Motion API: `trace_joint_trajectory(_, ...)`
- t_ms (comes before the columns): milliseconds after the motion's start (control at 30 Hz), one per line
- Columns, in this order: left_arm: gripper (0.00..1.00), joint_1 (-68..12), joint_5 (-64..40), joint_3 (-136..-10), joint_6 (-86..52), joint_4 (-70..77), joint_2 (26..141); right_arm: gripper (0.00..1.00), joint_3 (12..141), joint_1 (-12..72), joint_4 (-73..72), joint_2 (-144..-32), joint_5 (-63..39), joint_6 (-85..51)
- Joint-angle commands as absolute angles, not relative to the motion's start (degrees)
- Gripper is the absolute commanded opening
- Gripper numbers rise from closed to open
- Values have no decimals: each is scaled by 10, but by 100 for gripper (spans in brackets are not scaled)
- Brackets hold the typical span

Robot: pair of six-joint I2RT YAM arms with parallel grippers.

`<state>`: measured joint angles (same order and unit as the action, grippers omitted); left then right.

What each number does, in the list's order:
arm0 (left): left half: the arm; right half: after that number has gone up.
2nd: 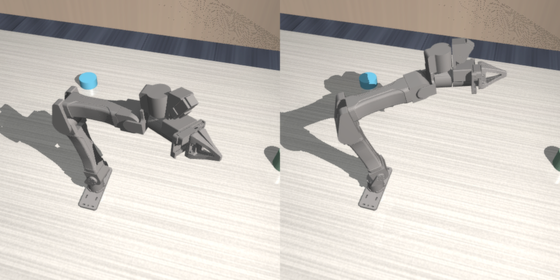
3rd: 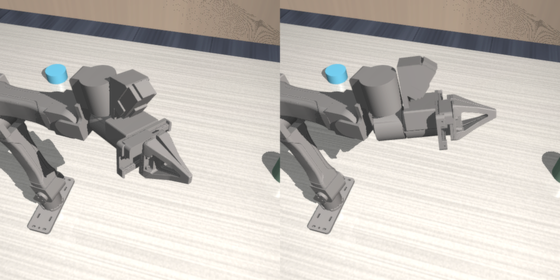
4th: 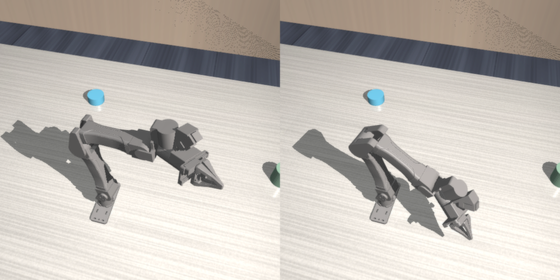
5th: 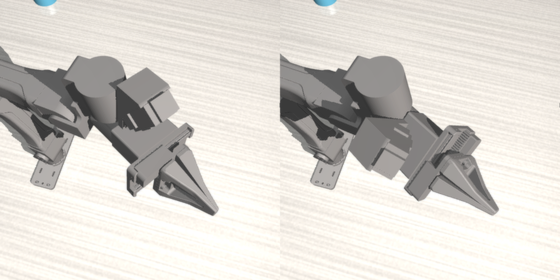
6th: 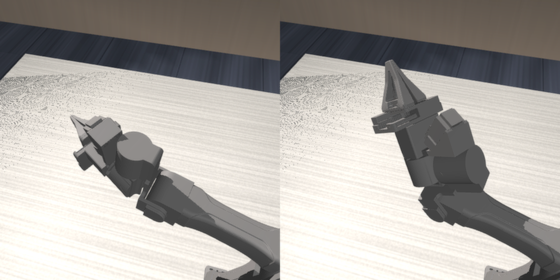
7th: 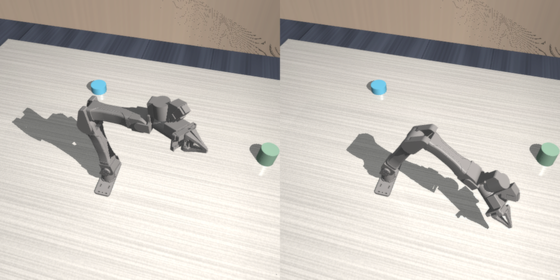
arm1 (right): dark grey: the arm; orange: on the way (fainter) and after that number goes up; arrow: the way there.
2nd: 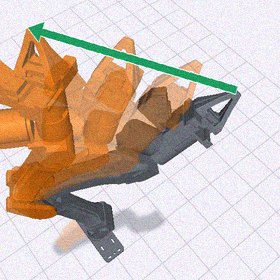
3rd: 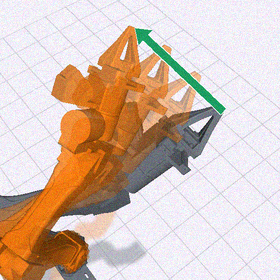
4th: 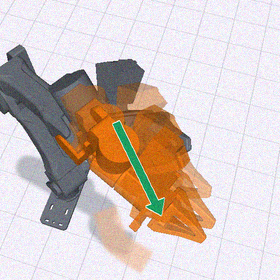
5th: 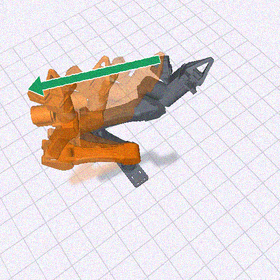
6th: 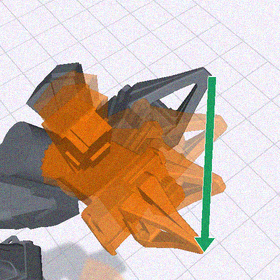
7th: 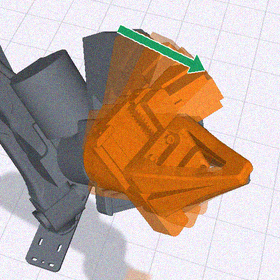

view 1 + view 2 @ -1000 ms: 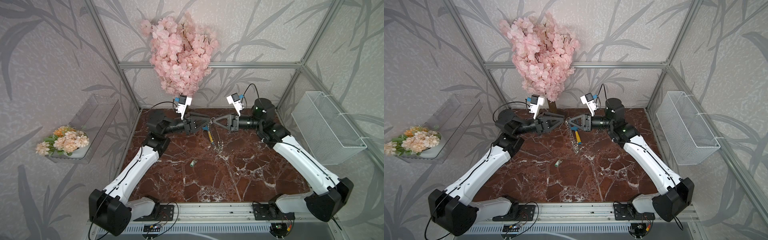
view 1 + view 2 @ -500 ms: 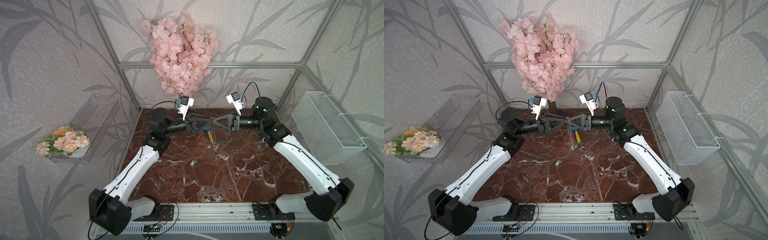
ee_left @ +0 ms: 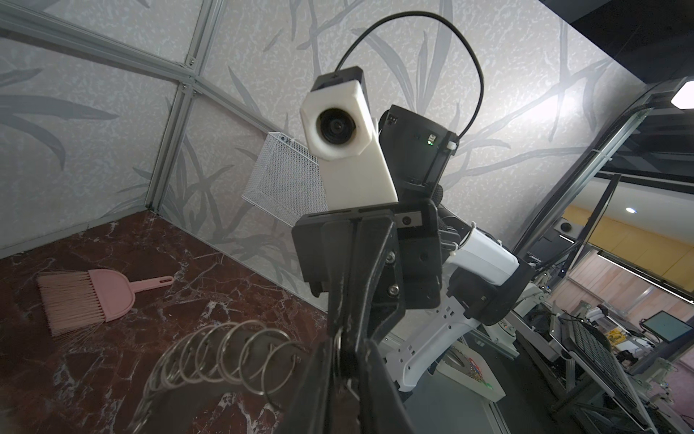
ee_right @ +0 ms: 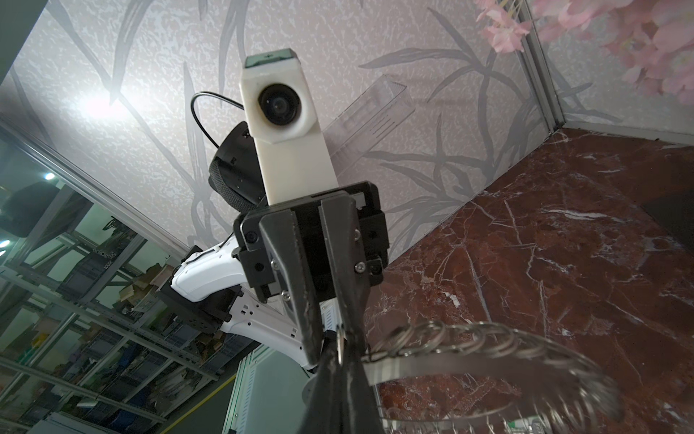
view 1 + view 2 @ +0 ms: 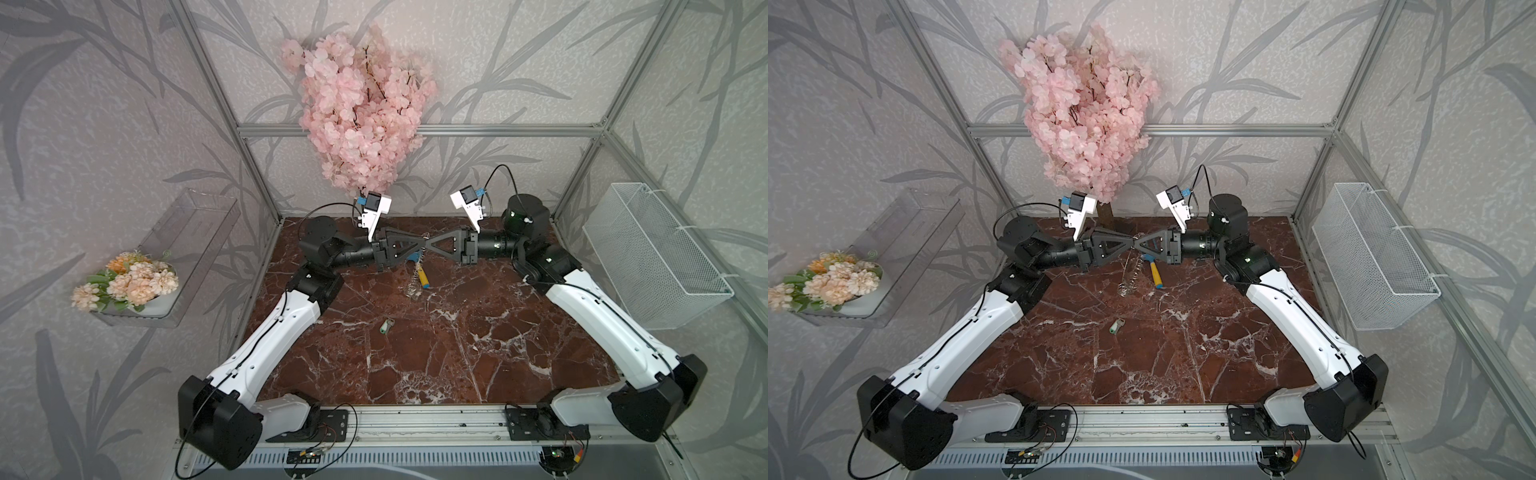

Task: Attach keys to a key ring
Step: Adjust the keyring.

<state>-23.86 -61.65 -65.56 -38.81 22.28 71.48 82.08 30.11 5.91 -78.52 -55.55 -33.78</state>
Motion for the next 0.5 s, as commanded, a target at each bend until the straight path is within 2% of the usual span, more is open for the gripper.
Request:
trace_joint_trajectory(0, 10, -246, -634, -675, -389, 244, 717, 0, 844, 305, 44, -784, -559, -330)
trace_joint_trajectory(133, 3, -249, -632, -674, -389, 243, 719, 0, 841, 305, 42, -780, -561, -330)
trace_joint_trajectory(233, 0, -251, -629, -673, -388, 241, 720, 6, 839, 305, 41, -775, -562, -332)
trace_joint_trajectory(467, 0, -251, -616, -684, -358, 193, 711, 42, 819, 301, 18, -751, -546, -344)
